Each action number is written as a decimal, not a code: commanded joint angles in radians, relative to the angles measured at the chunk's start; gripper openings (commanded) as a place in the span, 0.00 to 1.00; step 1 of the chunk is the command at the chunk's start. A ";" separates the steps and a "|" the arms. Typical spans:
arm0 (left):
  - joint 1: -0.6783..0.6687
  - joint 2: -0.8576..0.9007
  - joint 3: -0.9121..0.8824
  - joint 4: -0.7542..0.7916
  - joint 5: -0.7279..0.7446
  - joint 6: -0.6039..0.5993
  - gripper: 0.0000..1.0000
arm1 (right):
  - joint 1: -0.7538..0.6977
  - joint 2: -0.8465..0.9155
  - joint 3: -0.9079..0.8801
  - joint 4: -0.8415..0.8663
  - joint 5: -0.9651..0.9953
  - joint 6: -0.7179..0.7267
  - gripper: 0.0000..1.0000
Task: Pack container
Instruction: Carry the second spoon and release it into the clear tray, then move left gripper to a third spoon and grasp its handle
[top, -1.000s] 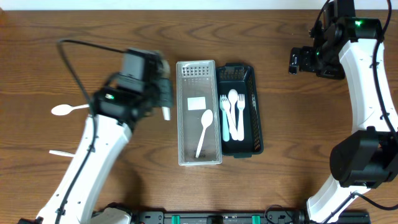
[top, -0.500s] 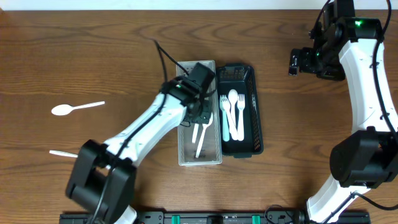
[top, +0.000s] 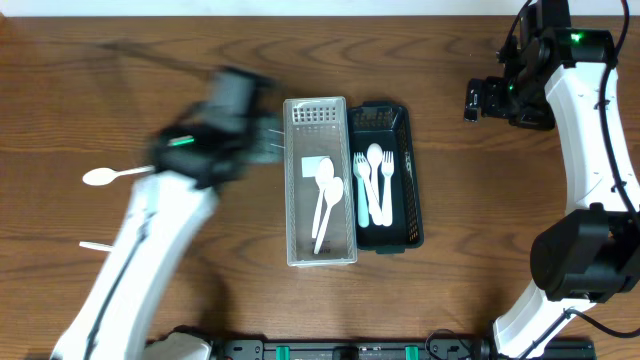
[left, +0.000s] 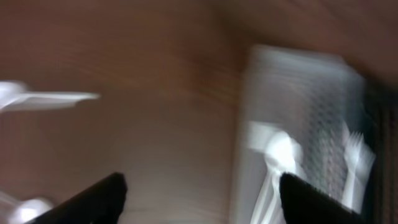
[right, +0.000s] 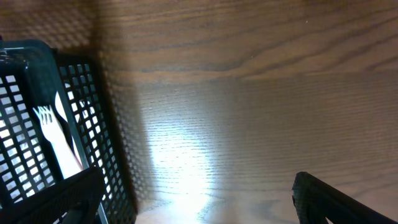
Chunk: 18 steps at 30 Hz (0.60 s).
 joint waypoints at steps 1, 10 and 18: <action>0.241 -0.059 -0.005 -0.109 -0.142 -0.409 1.00 | -0.006 0.006 -0.002 -0.002 0.003 -0.013 0.99; 0.784 -0.023 -0.108 -0.179 0.027 -0.533 0.98 | -0.006 0.006 -0.002 0.000 0.003 -0.014 0.99; 0.956 0.105 -0.273 -0.059 0.112 -0.480 0.98 | -0.006 0.006 -0.002 0.003 0.003 -0.013 0.99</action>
